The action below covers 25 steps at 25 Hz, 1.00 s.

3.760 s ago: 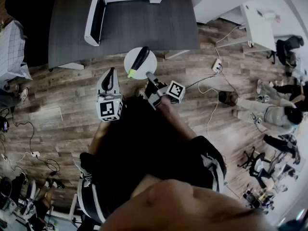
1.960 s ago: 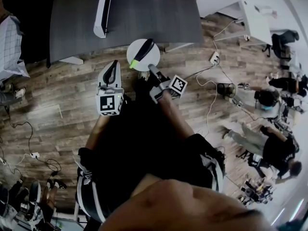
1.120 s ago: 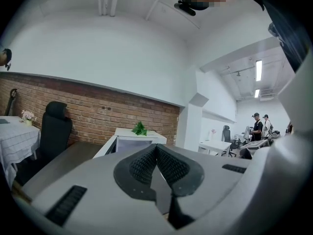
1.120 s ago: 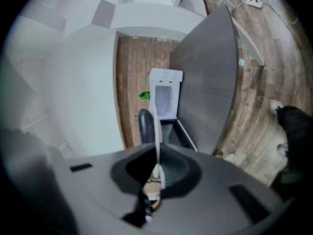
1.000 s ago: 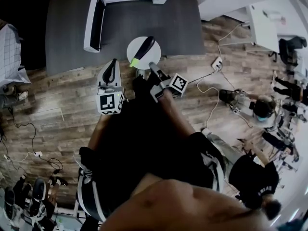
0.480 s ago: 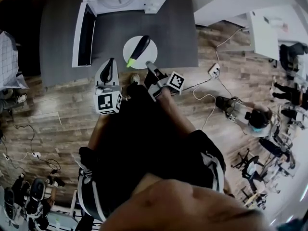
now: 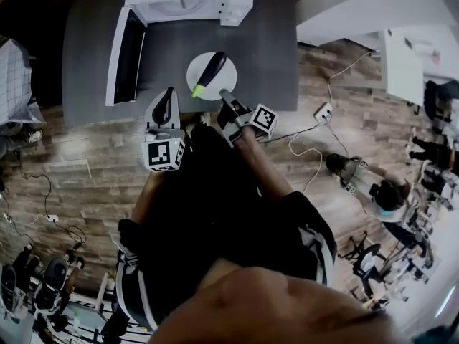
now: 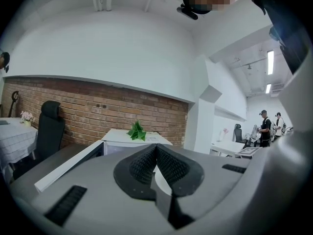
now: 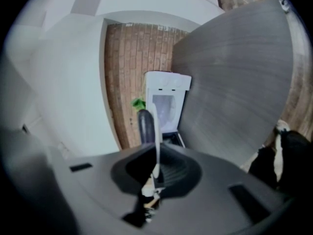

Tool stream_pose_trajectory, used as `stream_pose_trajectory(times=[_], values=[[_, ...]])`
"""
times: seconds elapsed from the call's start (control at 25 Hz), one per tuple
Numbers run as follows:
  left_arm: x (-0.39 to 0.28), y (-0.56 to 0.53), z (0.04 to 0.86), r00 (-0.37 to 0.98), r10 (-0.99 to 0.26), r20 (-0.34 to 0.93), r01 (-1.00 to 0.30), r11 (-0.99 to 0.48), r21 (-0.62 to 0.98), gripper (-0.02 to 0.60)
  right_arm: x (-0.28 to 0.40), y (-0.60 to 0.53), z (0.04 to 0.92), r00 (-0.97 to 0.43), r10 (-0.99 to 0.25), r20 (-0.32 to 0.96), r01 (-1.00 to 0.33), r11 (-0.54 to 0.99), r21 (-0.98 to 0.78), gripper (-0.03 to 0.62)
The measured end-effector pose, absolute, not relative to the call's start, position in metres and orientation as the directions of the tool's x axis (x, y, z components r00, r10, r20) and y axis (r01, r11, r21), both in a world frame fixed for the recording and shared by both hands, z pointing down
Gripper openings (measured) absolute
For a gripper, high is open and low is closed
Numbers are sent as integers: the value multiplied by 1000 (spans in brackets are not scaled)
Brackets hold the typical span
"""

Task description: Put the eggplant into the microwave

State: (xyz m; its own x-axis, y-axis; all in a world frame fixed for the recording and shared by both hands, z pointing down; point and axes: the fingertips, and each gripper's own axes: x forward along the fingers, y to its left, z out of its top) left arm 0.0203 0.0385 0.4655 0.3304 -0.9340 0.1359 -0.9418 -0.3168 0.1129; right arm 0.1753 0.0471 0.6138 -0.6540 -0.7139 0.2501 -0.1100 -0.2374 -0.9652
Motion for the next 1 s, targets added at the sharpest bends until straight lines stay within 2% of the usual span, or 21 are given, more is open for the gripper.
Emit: stream_pose_trajectory(times=[0.6, 1.0], values=[[8, -24, 458, 399, -910, 109, -915, -388, 109, 35, 145, -9, 626, -629, -739, 241, -104, -228, -968, 40], [-14, -66, 452, 382, -920, 89, -922, -374, 98, 35, 129, -50, 646, -623, -735, 267, -127, -242, -962, 40]])
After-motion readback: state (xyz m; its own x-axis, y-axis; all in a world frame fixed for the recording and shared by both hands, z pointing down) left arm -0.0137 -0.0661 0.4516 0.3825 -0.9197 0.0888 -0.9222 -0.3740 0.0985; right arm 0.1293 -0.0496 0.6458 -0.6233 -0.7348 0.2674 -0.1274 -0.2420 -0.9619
